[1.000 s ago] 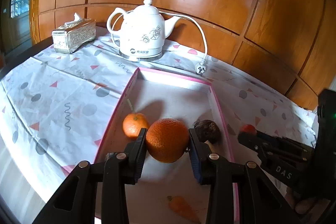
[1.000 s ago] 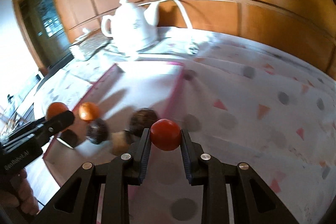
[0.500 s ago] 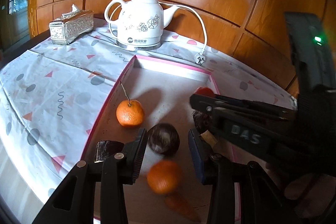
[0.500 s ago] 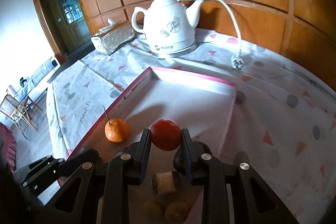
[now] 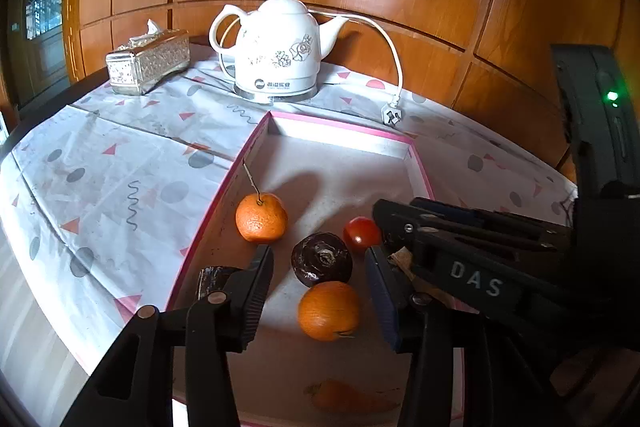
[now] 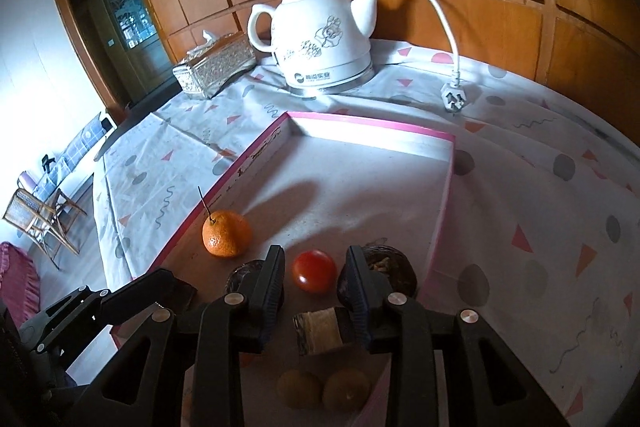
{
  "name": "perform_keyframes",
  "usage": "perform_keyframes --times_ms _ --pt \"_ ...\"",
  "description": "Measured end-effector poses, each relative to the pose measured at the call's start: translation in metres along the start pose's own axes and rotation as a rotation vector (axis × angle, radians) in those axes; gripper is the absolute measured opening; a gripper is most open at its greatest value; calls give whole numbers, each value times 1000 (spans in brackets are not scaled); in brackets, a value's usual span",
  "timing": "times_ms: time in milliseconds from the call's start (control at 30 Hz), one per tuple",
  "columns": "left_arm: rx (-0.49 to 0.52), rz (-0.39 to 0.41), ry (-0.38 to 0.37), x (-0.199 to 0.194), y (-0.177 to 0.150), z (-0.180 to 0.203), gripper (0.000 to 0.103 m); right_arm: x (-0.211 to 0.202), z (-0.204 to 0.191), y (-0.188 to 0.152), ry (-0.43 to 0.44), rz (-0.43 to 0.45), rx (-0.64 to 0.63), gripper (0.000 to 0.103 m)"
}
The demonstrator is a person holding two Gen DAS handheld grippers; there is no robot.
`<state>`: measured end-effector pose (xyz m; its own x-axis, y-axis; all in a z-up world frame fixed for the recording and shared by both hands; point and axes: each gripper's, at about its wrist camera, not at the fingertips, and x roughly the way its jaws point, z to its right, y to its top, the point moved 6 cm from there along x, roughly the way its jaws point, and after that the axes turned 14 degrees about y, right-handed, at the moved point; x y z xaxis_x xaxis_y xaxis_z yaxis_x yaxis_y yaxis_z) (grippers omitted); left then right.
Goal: Organize fruits
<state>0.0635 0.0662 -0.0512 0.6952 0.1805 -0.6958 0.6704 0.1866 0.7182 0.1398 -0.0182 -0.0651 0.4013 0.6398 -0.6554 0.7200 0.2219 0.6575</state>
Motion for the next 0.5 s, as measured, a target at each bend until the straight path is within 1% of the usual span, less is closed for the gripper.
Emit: perform_keyframes --times_ms 200,267,300,367,433,500 --pt "4 12 21 -5 0 0 54 -17 3 -4 -16 37 19 32" --pt "14 21 34 -8 0 1 57 -23 4 -6 -37 48 16 32" --pt "16 25 36 -10 0 1 59 -27 4 -7 -47 56 15 34" --pt "17 36 44 -14 0 1 64 -36 6 -9 -75 81 14 36" --pt "15 47 52 -17 1 0 75 -47 8 -11 -105 108 22 36" --pt "10 58 57 -22 1 -1 81 -57 10 -14 -131 133 36 38"
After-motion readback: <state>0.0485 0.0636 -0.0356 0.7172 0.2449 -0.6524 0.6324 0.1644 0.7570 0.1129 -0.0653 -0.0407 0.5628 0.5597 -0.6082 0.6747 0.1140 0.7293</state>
